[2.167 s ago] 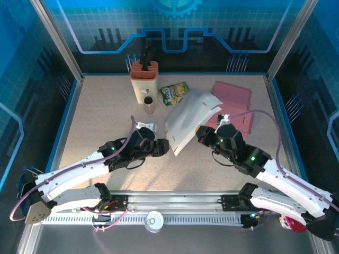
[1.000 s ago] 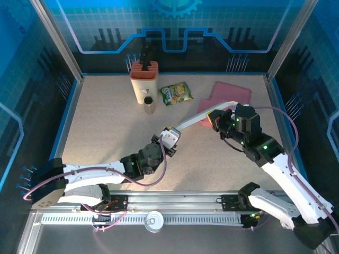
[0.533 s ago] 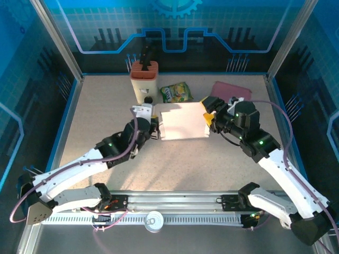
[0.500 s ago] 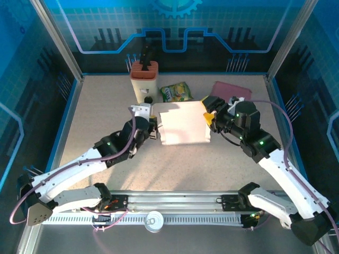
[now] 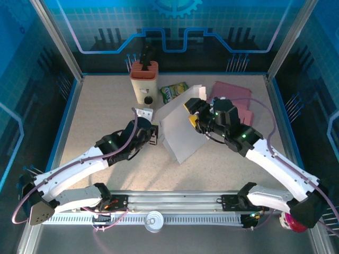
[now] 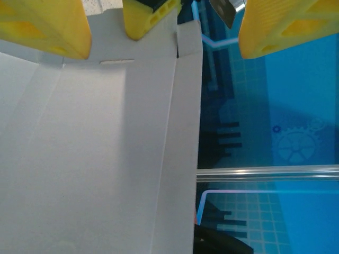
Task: Fold the paper box
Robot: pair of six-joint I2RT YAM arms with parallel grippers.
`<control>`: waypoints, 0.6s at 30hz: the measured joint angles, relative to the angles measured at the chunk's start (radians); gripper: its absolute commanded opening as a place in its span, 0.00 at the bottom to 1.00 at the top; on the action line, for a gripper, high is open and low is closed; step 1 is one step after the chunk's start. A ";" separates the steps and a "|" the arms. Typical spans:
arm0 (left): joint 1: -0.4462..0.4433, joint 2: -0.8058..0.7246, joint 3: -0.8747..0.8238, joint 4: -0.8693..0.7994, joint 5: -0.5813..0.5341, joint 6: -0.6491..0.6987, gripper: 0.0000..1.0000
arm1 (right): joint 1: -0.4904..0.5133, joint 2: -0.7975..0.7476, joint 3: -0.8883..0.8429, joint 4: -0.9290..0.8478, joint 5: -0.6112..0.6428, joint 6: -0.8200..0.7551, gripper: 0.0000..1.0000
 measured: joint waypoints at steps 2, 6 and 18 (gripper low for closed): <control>0.000 0.000 -0.019 0.016 0.006 0.011 0.00 | 0.000 0.024 0.001 0.014 0.010 0.006 0.72; 0.000 -0.002 -0.046 0.039 0.006 0.047 0.00 | -0.001 0.101 0.053 0.036 0.003 0.005 0.72; 0.000 -0.044 -0.082 0.087 0.018 0.116 0.00 | -0.048 0.254 0.118 0.103 -0.122 0.024 0.54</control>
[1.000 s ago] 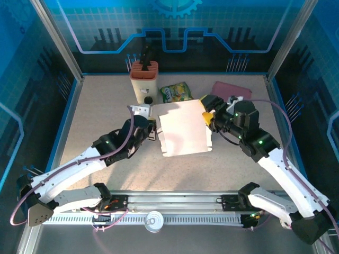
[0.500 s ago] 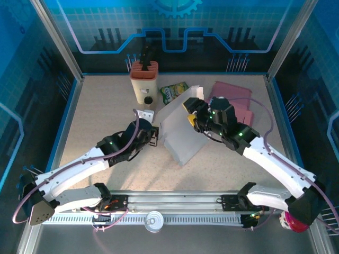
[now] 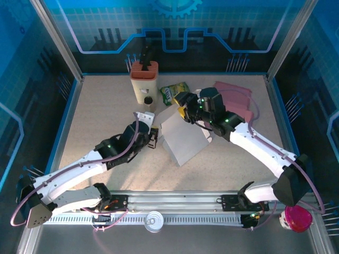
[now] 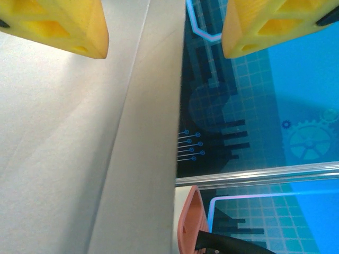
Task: Fold the paper box
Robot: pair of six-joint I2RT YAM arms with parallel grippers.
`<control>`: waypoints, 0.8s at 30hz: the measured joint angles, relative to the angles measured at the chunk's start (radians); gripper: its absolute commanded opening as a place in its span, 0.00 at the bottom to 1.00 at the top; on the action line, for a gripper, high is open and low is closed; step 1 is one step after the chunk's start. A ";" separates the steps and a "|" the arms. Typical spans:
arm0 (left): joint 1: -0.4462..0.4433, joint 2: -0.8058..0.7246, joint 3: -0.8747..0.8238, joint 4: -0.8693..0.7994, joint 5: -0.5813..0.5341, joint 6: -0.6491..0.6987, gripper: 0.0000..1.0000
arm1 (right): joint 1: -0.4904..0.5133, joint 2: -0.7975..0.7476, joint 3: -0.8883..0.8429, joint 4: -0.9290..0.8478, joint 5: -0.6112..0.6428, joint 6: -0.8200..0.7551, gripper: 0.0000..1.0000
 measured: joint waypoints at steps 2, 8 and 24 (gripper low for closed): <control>0.000 -0.002 -0.005 0.003 0.005 0.011 0.00 | -0.004 0.003 0.002 -0.001 -0.007 0.002 0.51; -0.001 -0.003 -0.010 0.013 0.008 0.034 0.00 | -0.024 0.014 0.013 0.005 -0.031 0.003 0.45; -0.003 -0.005 -0.022 0.027 0.011 0.064 0.00 | -0.044 0.057 0.009 0.029 -0.074 0.021 0.09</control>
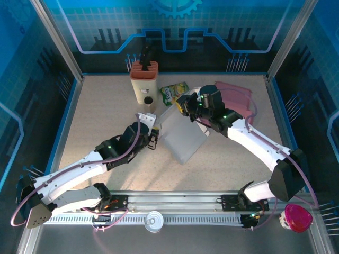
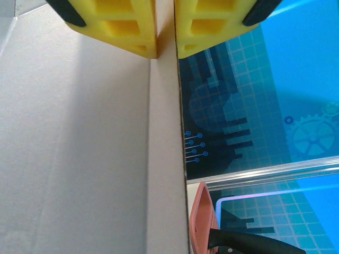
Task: Fold the paper box
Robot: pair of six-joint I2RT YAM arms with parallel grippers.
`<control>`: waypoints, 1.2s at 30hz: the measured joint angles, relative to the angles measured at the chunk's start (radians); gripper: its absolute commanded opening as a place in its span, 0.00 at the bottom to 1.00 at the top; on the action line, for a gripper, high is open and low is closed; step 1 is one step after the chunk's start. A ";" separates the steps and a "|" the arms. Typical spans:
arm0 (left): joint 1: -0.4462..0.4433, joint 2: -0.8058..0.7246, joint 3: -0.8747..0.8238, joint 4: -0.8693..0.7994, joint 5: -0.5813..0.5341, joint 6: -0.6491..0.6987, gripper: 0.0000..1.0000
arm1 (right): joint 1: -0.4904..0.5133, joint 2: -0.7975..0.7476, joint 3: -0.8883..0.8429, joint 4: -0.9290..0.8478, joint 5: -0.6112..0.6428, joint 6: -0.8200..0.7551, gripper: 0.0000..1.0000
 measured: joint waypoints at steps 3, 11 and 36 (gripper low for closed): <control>0.000 -0.002 -0.002 0.006 0.000 0.000 0.00 | -0.003 0.000 -0.019 0.015 0.000 0.001 0.07; 0.000 -0.003 -0.021 0.012 0.005 0.004 0.00 | -0.003 0.000 -0.058 0.059 -0.004 0.002 0.11; 0.016 -0.074 -0.052 -0.030 0.008 -0.055 0.53 | 0.038 -0.003 -0.279 0.331 0.107 0.057 0.00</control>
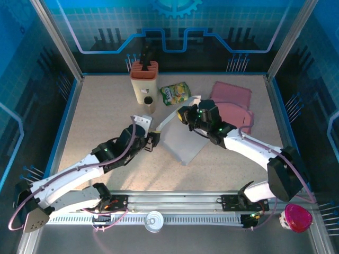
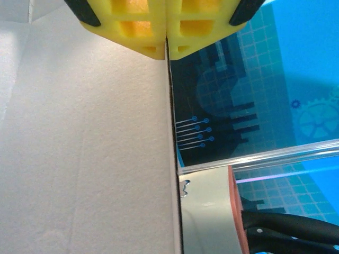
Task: Fold the paper box
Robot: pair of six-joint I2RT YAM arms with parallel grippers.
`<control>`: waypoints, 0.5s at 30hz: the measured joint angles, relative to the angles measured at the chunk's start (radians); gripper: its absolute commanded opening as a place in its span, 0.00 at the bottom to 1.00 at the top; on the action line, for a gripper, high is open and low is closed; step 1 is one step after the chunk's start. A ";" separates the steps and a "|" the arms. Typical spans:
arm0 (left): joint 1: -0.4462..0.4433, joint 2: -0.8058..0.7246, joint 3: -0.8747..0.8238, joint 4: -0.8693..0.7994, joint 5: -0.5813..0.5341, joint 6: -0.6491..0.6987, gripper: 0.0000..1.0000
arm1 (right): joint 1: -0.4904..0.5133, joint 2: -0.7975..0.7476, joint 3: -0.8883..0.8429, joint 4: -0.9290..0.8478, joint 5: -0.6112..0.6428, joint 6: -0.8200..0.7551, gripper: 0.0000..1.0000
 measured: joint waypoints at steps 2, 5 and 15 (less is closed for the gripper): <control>0.001 -0.028 -0.007 -0.019 0.003 -0.026 0.54 | 0.015 -0.003 -0.026 0.045 0.027 0.005 0.00; 0.002 -0.070 -0.013 -0.058 0.003 -0.060 0.55 | 0.028 -0.003 -0.053 0.099 0.054 0.014 0.00; 0.089 -0.101 0.017 -0.192 0.048 -0.190 0.49 | 0.132 0.071 -0.134 0.327 0.162 0.041 0.00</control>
